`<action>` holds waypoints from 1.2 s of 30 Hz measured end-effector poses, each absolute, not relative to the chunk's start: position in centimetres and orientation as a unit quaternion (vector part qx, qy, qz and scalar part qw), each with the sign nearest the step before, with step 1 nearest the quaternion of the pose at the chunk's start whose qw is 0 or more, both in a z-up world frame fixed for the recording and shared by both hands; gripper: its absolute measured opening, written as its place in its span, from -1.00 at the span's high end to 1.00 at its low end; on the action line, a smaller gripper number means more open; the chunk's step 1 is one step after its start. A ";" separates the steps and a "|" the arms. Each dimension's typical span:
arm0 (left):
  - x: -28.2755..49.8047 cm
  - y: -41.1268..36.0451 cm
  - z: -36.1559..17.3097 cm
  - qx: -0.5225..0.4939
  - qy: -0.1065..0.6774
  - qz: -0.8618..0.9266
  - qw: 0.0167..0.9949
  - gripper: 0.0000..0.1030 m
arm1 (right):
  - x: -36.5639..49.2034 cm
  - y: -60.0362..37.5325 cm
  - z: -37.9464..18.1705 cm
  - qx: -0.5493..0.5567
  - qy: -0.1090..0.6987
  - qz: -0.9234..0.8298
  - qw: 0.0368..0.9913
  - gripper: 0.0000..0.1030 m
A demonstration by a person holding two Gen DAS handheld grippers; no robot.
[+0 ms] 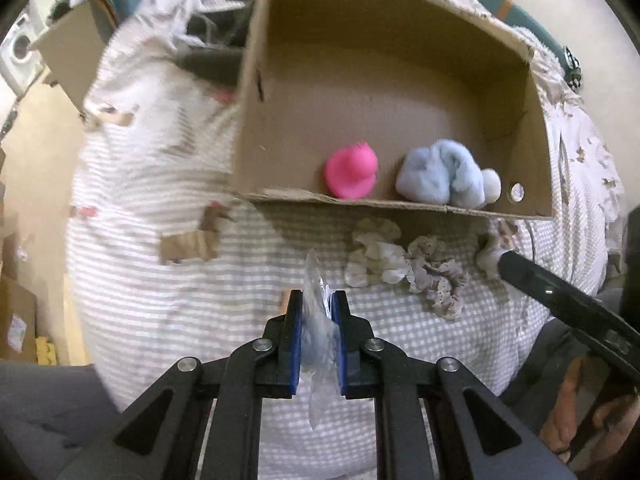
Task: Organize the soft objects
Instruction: 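Grasp the white lace scrunchie with the right gripper while the left gripper holds the bag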
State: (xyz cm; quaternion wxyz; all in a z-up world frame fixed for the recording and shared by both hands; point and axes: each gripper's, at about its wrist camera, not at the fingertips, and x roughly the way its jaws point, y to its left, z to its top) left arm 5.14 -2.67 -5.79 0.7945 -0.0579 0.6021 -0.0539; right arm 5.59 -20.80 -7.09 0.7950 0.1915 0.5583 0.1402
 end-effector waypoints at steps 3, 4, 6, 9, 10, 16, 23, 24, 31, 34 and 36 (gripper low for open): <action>4.5 -1.4 -5.7 -0.056 0.593 -0.049 0.802 0.76 | 5.7 -20.2 -7.6 0.188 0.569 0.146 0.787 -0.46; 4.5 -1.1 -5.9 -0.055 0.592 -0.043 0.803 0.76 | 5.8 -19.9 -7.8 0.185 0.575 0.149 0.783 -0.46; 4.9 -1.2 -6.5 -0.058 0.594 -0.033 0.802 0.76 | 5.8 -19.2 -8.6 0.175 0.590 0.153 0.773 -0.46; 4.9 0.5 -6.6 -0.071 0.599 -0.024 0.798 0.76 | 6.1 -17.4 -10.1 0.114 0.617 0.139 0.766 -0.46; 5.0 0.3 -6.8 -0.074 0.600 -0.022 0.796 0.76 | 6.2 -16.8 -10.5 0.090 0.622 0.135 0.766 -0.46; 5.3 0.1 -6.4 -0.077 0.593 -0.025 0.801 0.76 | 7.3 -14.7 -12.4 0.046 0.634 0.131 0.761 -0.46; 5.4 0.6 -6.0 -0.093 0.589 -0.027 0.802 0.76 | 7.8 -13.1 -13.0 0.041 0.630 0.169 0.757 0.36; 5.5 0.6 -5.9 -0.093 0.589 -0.027 0.802 0.76 | 7.7 -13.0 -13.0 0.043 0.628 0.172 0.758 0.41; 5.5 0.9 -5.9 -0.096 0.590 -0.026 0.801 0.76 | 6.5 -14.0 -10.9 0.054 0.608 0.186 0.770 0.63; 5.4 0.8 -5.9 -0.093 0.588 -0.025 0.803 0.76 | 5.7 -14.5 -9.5 0.068 0.597 0.193 0.776 0.64; 5.3 0.7 -5.8 -0.089 0.587 -0.023 0.804 0.76 | 5.2 -15.1 -8.6 0.078 0.590 0.198 0.779 0.64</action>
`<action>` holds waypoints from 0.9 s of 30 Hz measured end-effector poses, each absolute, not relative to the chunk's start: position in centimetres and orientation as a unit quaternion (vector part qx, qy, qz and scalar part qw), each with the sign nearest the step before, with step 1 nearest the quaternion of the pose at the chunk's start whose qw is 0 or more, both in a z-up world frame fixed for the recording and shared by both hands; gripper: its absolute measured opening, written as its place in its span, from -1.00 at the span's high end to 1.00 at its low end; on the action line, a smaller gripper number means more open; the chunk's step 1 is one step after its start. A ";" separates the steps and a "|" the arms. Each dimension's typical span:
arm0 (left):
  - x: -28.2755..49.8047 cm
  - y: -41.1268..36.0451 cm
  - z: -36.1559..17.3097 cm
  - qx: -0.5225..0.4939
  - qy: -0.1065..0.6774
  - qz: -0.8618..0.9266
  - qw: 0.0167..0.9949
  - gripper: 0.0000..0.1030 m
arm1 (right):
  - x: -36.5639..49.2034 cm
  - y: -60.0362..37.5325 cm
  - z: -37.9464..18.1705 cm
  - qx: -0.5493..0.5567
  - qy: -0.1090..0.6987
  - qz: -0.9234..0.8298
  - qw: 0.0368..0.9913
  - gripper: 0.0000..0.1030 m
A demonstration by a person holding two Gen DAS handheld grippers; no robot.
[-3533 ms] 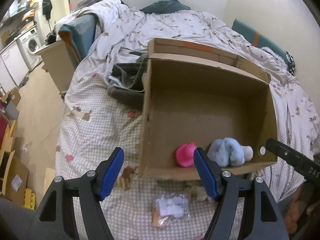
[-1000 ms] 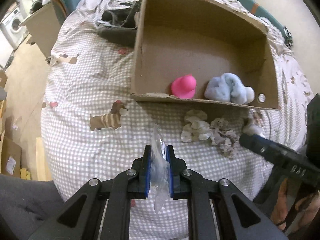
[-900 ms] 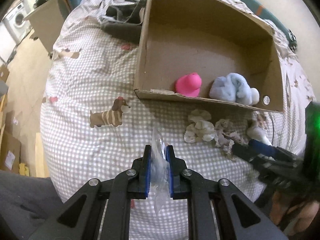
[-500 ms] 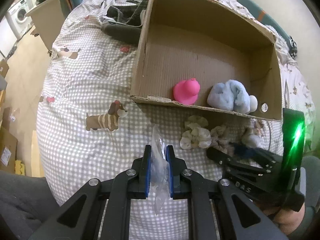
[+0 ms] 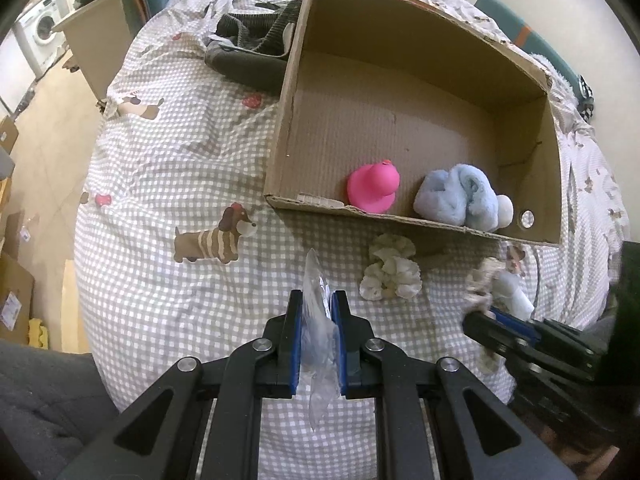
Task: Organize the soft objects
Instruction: 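Grasp the white lace scrunchie with the right gripper while the left gripper holds the bag, then carry the scrunchie and plastic bag over the box with both grippers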
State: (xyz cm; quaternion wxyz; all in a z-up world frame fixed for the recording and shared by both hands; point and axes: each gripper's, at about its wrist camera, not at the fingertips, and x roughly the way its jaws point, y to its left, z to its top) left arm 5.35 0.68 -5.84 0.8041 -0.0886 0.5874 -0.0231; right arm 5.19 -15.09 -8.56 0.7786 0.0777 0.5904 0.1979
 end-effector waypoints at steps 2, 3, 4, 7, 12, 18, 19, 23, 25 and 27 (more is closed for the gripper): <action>5.3 0.5 -5.9 -0.081 0.587 -0.020 0.805 0.76 | 4.7 -15.7 -7.9 0.091 0.587 0.202 0.779 0.64; 5.3 0.5 -6.0 -0.079 0.588 -0.018 0.805 0.76 | 4.4 -16.0 -7.9 0.093 0.586 0.202 0.779 0.64; 5.3 0.4 -6.0 -0.077 0.588 -0.016 0.805 0.76 | 4.3 -16.2 -8.0 0.094 0.588 0.200 0.778 0.64; 5.2 0.5 -6.2 -0.070 0.587 -0.009 0.807 0.76 | 4.2 -16.2 -8.4 0.096 0.593 0.195 0.775 0.64; 4.3 1.3 -4.9 -0.088 0.567 -0.005 0.819 0.76 | 4.0 -16.8 -7.4 0.110 0.579 0.200 0.783 0.64; 3.3 1.3 -0.7 -0.070 0.508 -0.009 0.858 0.76 | 3.3 -18.2 -4.5 0.135 0.542 0.217 0.800 0.64; 3.4 1.2 -0.1 -0.068 0.500 -0.013 0.863 0.76 | 3.3 -18.5 -3.9 0.136 0.534 0.219 0.805 0.64; 4.4 0.3 1.6 -0.051 0.480 -0.027 0.875 0.76 | 3.8 -19.9 -1.0 0.139 0.497 0.222 0.827 0.64; 5.3 0.1 2.1 -0.051 0.476 -0.039 0.877 0.76 | 4.5 -20.5 -0.1 0.138 0.483 0.222 0.835 0.64; 6.3 0.0 2.4 -0.065 0.478 -0.064 0.873 0.76 | 5.4 -21.1 0.5 0.134 0.472 0.223 0.842 0.64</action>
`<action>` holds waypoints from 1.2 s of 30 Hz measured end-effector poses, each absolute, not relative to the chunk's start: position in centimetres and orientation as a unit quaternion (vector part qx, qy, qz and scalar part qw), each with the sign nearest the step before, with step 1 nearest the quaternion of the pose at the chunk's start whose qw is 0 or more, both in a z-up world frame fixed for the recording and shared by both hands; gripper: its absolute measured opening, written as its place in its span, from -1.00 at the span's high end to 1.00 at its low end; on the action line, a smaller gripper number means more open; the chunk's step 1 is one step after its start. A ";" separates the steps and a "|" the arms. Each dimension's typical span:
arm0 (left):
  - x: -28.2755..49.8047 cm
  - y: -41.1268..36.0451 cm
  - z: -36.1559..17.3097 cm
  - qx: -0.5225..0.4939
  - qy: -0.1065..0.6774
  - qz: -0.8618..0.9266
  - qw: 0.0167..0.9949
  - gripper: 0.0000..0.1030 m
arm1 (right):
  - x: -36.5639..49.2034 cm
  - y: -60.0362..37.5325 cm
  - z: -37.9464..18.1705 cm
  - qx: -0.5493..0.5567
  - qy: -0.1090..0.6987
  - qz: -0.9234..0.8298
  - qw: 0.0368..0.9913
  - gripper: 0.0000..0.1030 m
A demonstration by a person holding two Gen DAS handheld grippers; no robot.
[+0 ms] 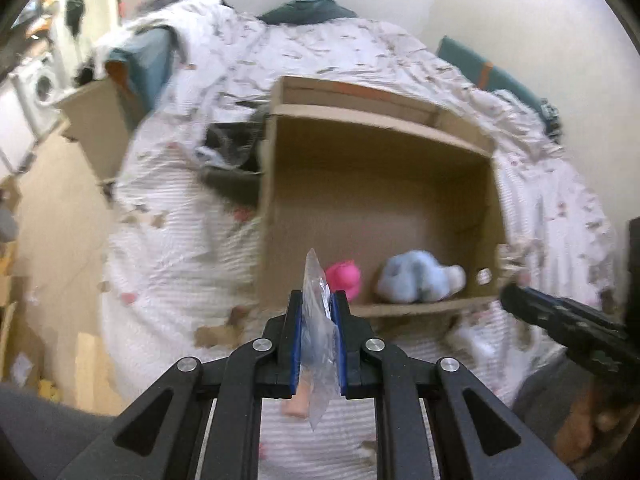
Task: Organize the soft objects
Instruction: 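Carry the scrunchie and plastic bag over the box with both grippers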
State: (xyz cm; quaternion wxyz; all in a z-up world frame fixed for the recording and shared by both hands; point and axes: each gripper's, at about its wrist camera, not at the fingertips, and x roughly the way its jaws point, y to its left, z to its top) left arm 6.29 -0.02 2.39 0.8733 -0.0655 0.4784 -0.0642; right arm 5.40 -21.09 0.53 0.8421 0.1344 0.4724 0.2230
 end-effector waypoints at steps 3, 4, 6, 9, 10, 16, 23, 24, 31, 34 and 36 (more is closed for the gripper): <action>8.4 -0.7 2.7 -0.062 0.479 -0.081 0.872 0.76 | 7.4 -21.5 0.2 0.116 0.471 0.214 0.848 0.64; 9.2 -0.9 2.8 -0.054 0.476 -0.080 0.874 0.76 | 8.2 -21.9 -0.1 0.124 0.473 0.209 0.847 0.64; 10.7 -1.2 2.3 -0.044 0.478 -0.079 0.874 0.76 | 9.4 -22.5 -0.8 0.147 0.477 0.203 0.843 0.64; 12.2 -1.3 0.6 -0.058 0.488 -0.078 0.867 0.76 | 10.6 -22.3 -1.7 0.152 0.482 0.191 0.842 0.64; 12.5 -1.3 -0.2 -0.063 0.488 -0.080 0.867 0.76 | 10.9 -22.2 -1.8 0.151 0.482 0.190 0.842 0.64; 12.8 -1.3 -2.4 -0.085 0.507 -0.076 0.855 0.76 | 11.8 -20.6 -2.7 0.139 0.487 0.202 0.838 0.63; 12.5 -1.8 -3.3 -0.069 0.515 -0.075 0.851 0.76 | 12.2 -17.9 -4.0 0.116 0.498 0.225 0.830 0.63; 12.4 -1.9 -3.3 -0.069 0.514 -0.075 0.852 0.76 | 12.3 -17.6 -4.2 0.116 0.499 0.227 0.828 0.63; 12.3 -2.5 -3.4 -0.064 0.514 -0.083 0.851 0.76 | 12.0 -17.0 -5.1 0.111 0.506 0.226 0.825 0.63; 12.3 -2.7 -3.8 -0.054 0.520 -0.082 0.849 0.75 | 12.2 -17.0 -5.3 0.110 0.507 0.218 0.827 0.63; 12.4 -2.6 -4.0 -0.052 0.522 -0.079 0.848 0.75 | 12.2 -17.1 -5.3 0.111 0.506 0.216 0.827 0.63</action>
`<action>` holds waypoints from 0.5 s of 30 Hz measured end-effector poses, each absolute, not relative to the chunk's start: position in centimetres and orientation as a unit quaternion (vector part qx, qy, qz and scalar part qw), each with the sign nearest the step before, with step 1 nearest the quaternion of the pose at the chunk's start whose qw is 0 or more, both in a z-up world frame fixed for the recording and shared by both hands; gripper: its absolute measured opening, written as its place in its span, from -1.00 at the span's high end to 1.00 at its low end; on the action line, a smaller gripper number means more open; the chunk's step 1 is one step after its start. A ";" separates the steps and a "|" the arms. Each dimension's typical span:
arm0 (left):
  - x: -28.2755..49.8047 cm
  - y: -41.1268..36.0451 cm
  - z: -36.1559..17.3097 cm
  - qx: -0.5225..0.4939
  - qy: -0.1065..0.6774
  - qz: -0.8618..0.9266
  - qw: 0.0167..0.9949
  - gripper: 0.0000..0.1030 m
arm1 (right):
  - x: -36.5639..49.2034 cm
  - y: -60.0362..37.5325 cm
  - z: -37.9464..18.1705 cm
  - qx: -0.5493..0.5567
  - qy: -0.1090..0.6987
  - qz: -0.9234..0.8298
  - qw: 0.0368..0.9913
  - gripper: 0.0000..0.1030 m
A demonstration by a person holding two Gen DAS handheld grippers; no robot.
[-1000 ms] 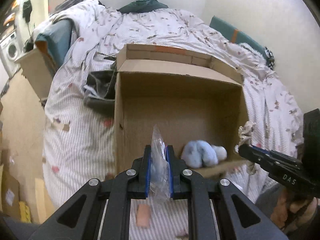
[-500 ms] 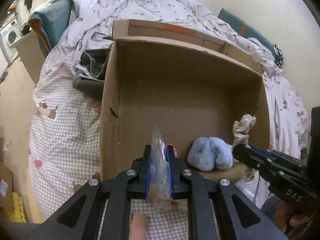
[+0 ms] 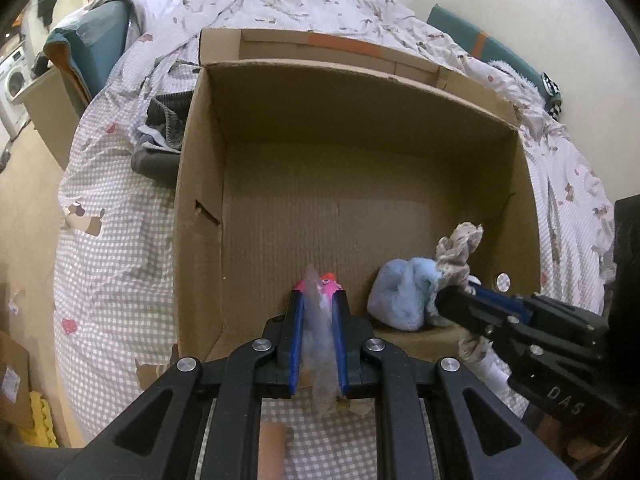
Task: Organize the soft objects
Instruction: 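Carry the scrunchie and plastic bag over the box with both grippers, then open both grippers to drop the scrunchie and bag into the box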
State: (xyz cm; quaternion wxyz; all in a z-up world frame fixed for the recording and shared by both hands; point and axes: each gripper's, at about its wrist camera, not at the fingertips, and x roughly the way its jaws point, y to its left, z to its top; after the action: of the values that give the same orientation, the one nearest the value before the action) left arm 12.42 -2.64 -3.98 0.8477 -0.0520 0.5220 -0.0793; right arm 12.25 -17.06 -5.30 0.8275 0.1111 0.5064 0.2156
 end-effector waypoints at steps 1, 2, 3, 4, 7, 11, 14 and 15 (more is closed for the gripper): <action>12.4 -2.6 -4.1 -0.051 0.523 -0.077 0.848 0.75 | 12.3 -16.9 -5.2 0.110 0.506 0.214 0.828 0.63; 12.4 -2.5 -4.1 -0.052 0.523 -0.076 0.847 0.75 | 12.4 -16.9 -5.2 0.110 0.505 0.214 0.829 0.63; 12.5 -2.6 -4.1 -0.055 0.524 -0.076 0.847 0.74 | 12.4 -16.8 -5.2 0.110 0.505 0.214 0.829 0.63; 12.5 -2.6 -4.2 -0.059 0.526 -0.078 0.845 0.70 | 12.4 -16.9 -5.2 0.110 0.505 0.214 0.829 0.63; 12.5 -2.5 -4.2 -0.059 0.525 -0.077 0.846 0.51 | 12.4 -17.2 -5.0 0.122 0.501 0.218 0.828 0.63; 12.4 -2.5 -3.8 -0.054 0.516 -0.074 0.852 -0.14 | 12.5 -18.1 -4.9 0.138 0.498 0.210 0.830 0.46; 12.3 -2.5 -3.6 -0.051 0.513 -0.072 0.854 -0.19 | 12.3 -18.9 -4.5 0.139 0.483 0.180 0.845 -0.34; 12.4 -2.5 -3.7 -0.051 0.515 -0.072 0.853 -0.19 | 12.2 -19.3 -4.3 0.148 0.471 0.177 0.851 -0.43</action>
State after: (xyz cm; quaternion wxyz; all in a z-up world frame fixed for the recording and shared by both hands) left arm 12.42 -2.53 -3.66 0.8529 -0.0510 0.5145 -0.0720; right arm 12.18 -19.29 -4.26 0.8513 0.1479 0.4711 0.1774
